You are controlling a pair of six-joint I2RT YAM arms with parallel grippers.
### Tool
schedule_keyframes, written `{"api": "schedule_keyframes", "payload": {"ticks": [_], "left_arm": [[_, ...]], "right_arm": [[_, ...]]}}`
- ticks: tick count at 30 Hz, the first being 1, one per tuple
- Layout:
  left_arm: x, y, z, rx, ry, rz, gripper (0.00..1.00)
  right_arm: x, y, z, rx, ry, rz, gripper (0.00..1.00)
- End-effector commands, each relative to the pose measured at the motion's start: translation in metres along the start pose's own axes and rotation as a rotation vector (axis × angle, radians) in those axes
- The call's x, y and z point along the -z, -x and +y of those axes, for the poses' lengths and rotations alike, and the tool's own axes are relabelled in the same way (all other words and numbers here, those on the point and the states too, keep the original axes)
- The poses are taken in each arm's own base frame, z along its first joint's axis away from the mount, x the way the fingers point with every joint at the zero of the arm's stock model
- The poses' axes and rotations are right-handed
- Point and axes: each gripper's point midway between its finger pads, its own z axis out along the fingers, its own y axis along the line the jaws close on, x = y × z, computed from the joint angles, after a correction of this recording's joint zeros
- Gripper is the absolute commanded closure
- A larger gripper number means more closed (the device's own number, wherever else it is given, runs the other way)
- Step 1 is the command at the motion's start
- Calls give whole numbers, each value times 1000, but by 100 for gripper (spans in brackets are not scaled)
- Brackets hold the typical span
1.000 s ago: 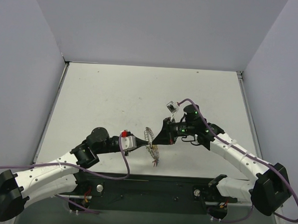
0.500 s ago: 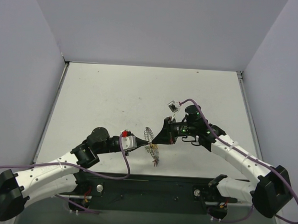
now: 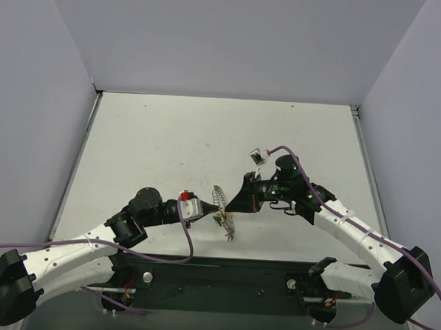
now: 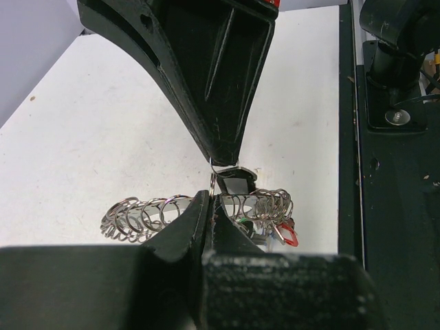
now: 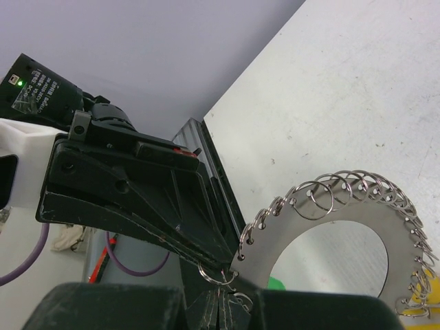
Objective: Put the keys on the keyring
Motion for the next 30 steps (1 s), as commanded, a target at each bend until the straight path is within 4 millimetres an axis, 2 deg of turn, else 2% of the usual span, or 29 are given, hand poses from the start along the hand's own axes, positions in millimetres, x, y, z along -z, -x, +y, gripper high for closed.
{"api": "schedule_keyframes", "payload": {"ticks": [1, 8, 19, 30], "left_arm": [[-1, 23, 7, -51, 26, -84, 100], [-1, 26, 4, -56, 13, -94, 100], [2, 38, -16, -82, -91, -163, 100], [-2, 40, -5, -69, -36, -160, 100]], "right_arm": [[2, 10, 14, 56, 48, -34, 100], [1, 7, 9, 49, 34, -29, 100], [-2, 5, 4, 38, 29, -15, 100], [-2, 2, 7, 34, 38, -1, 100]]}}
